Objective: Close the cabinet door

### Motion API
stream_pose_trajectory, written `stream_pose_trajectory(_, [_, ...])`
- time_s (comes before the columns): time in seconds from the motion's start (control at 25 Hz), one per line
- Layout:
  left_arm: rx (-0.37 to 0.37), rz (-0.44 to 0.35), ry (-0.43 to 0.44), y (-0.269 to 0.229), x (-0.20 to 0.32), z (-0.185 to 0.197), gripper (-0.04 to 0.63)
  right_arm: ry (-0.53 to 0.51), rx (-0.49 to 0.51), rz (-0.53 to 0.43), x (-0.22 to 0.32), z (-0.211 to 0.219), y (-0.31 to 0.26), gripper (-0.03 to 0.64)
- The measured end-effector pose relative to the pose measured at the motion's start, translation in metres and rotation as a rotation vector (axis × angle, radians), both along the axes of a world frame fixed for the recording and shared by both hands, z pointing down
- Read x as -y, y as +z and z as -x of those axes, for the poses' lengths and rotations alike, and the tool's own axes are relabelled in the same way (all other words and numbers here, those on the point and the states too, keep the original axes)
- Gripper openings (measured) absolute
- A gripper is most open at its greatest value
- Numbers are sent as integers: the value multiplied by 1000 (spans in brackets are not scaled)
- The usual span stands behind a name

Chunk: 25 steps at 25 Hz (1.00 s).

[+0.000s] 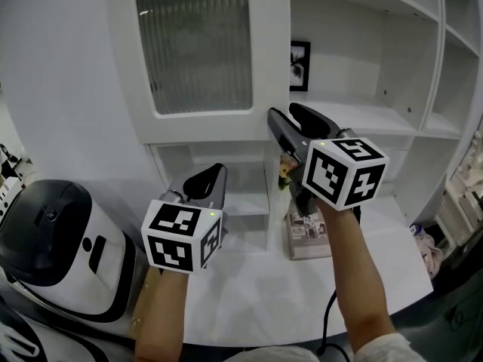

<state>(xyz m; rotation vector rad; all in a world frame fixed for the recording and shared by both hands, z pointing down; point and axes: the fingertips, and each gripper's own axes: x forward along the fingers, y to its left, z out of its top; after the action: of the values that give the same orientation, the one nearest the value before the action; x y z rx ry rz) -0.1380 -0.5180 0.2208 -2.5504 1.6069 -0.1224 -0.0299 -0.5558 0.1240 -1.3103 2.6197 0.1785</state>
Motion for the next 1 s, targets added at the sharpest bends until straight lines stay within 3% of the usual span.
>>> stream_pose_trajectory(0.56, [-23, -2, 8, 0, 0, 1, -3, 47, 11, 1, 14, -1, 0, 186])
stream_pose_trajectory(1.0, [-67, 16, -6, 1, -17, 11, -3, 120, -10, -40, -7, 2, 2, 160])
